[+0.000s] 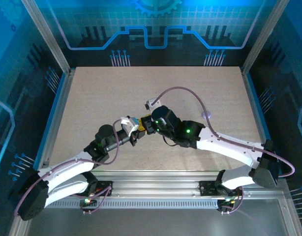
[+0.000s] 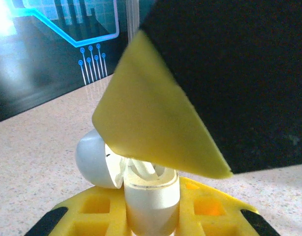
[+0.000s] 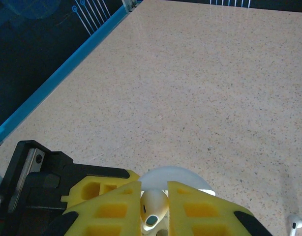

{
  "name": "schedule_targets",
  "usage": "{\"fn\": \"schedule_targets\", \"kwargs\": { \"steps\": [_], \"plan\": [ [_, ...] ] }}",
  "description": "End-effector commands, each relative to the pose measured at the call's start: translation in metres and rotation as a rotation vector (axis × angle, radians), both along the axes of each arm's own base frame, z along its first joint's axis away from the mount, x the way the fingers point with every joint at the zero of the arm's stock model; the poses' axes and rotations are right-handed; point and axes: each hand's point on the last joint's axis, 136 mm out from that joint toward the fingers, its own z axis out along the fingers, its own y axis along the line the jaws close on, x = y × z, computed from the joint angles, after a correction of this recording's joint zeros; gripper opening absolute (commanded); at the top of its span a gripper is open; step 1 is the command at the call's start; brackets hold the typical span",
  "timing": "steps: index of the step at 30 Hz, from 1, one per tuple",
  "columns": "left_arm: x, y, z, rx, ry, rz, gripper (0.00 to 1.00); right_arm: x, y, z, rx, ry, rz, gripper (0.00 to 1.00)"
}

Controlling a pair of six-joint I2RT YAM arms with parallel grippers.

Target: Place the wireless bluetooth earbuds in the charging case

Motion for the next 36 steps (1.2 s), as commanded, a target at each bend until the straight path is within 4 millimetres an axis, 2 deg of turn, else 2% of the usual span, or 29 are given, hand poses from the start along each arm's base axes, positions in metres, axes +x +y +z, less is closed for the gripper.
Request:
{"fn": "schedule_targets", "kwargs": {
  "steps": [1,4,18,23,26,36],
  "plan": [
    [0.002,0.001,0.019,-0.001,-0.121,0.03,0.1,0.004,-0.008,0.004,0.03,-0.009,-0.045,0.17],
    [0.001,-0.001,0.018,0.008,-0.13,0.023,0.1,0.005,-0.008,0.006,0.049,-0.019,-0.047,0.18],
    [-0.003,-0.005,0.039,-0.075,-0.138,-0.003,0.11,0.001,-0.009,-0.017,0.026,0.01,-0.007,0.19],
    [-0.005,-0.006,0.044,-0.088,-0.144,-0.011,0.11,0.004,-0.018,-0.023,0.001,0.013,-0.046,0.18],
    [-0.005,-0.005,0.041,-0.08,-0.142,-0.007,0.11,0.006,-0.023,-0.019,0.003,0.0,-0.07,0.18],
    [-0.006,-0.005,0.027,-0.032,-0.162,0.005,0.1,0.008,-0.03,0.015,0.087,-0.072,-0.087,0.18]
  ]
}}
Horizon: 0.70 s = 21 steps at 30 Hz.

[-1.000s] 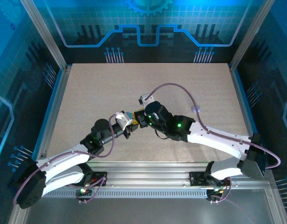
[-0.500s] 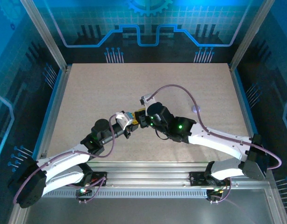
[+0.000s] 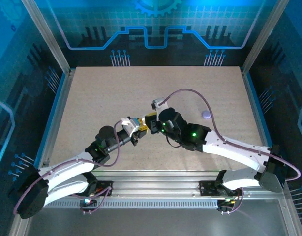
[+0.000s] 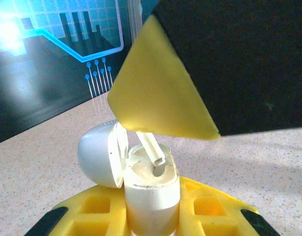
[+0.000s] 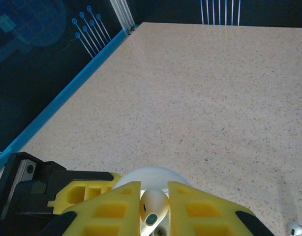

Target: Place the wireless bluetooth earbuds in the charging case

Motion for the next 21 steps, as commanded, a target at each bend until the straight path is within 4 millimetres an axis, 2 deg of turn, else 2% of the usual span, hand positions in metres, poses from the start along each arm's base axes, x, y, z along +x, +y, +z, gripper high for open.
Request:
{"fn": "schedule_targets", "kwargs": {
  "steps": [1,11,21],
  "plan": [
    [-0.005,-0.001,0.014,-0.014,-0.102,-0.003,0.1,0.006,-0.012,0.004,0.01,-0.023,-0.04,0.18],
    [-0.003,0.0,0.01,0.027,-0.171,0.025,0.1,0.0,-0.01,0.024,0.096,-0.097,0.001,0.19],
    [0.0,0.005,0.014,0.02,-0.21,0.07,0.1,-0.002,-0.01,0.034,0.129,-0.113,0.004,0.19]
  ]
}}
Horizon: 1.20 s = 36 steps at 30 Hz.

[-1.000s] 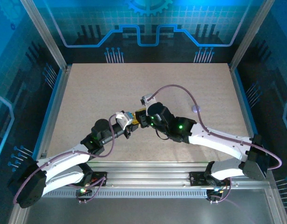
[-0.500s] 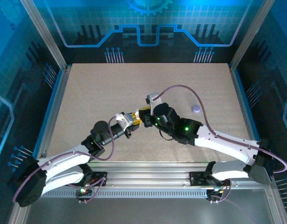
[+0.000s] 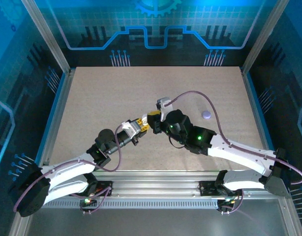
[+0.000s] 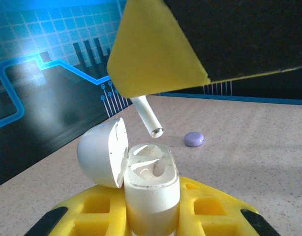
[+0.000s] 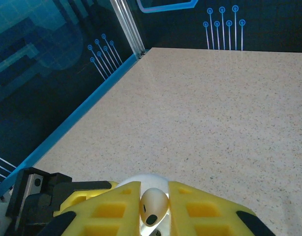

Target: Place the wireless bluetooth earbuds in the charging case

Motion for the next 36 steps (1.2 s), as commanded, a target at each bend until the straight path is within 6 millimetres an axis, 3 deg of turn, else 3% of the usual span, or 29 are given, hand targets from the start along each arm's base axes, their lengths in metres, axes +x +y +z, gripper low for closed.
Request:
{"fn": "schedule_targets", "kwargs": {
  "steps": [1,20,36],
  "plan": [
    [0.001,0.004,0.008,-0.011,-0.07,0.035,0.1,0.002,-0.004,0.019,0.052,-0.043,-0.009,0.19],
    [0.003,0.003,0.013,-0.024,-0.087,0.045,0.1,0.007,0.008,0.006,0.071,-0.001,-0.013,0.19],
    [0.002,0.006,0.017,-0.043,-0.081,0.053,0.1,0.006,0.009,-0.022,0.018,0.053,-0.021,0.18]
  ]
}}
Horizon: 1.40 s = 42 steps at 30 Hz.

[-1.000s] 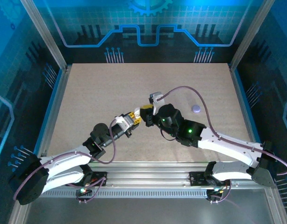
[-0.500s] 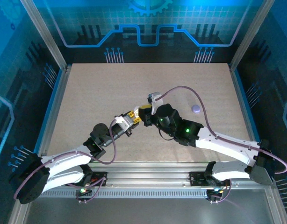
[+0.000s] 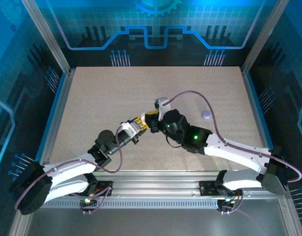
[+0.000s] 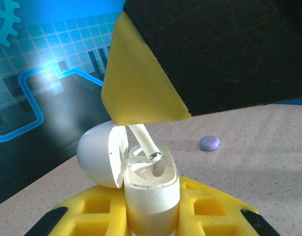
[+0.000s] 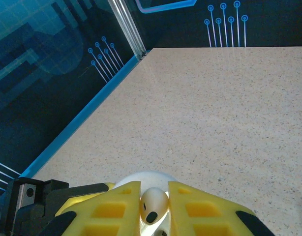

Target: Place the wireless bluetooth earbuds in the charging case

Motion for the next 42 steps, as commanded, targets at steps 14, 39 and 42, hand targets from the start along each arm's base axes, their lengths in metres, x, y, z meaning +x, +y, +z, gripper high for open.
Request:
{"fn": "schedule_targets", "kwargs": {
  "steps": [14,39,42],
  "plan": [
    [0.0,0.006,0.021,-0.077,-0.034,0.032,0.11,-0.005,-0.002,-0.026,-0.052,0.048,0.001,0.18],
    [0.009,0.012,0.024,-0.089,-0.021,0.092,0.1,-0.011,-0.003,-0.042,-0.219,0.072,-0.168,0.17],
    [0.009,0.012,0.024,-0.095,-0.014,0.092,0.1,-0.007,-0.006,-0.039,-0.261,0.064,-0.191,0.17]
  ]
}}
